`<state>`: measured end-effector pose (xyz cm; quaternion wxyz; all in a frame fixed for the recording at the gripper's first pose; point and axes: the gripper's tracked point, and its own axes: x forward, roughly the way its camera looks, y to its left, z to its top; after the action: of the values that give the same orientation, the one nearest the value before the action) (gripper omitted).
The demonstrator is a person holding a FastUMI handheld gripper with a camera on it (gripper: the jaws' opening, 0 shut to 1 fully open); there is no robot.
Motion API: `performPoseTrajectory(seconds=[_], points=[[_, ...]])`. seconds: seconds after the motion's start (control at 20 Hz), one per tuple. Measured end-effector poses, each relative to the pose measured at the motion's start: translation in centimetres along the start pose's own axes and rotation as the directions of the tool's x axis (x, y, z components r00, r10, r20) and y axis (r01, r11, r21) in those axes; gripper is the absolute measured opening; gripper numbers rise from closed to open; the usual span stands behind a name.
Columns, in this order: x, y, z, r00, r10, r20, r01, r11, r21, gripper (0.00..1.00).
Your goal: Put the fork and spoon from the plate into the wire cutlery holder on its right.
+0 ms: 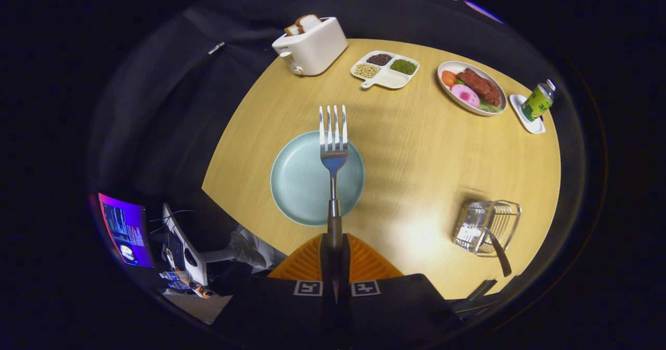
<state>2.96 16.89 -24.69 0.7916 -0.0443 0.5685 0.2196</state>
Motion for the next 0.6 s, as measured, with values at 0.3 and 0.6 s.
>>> performPoseTrajectory(seconds=[0.3,0.6], points=[[-6.8,-7.0,-1.8,0.997,-0.081,-0.014,0.081,0.996,0.032,0.05],[-8.3,-14.0,-4.4,0.975,-0.135,-0.178,0.141,0.990,0.022,0.05]])
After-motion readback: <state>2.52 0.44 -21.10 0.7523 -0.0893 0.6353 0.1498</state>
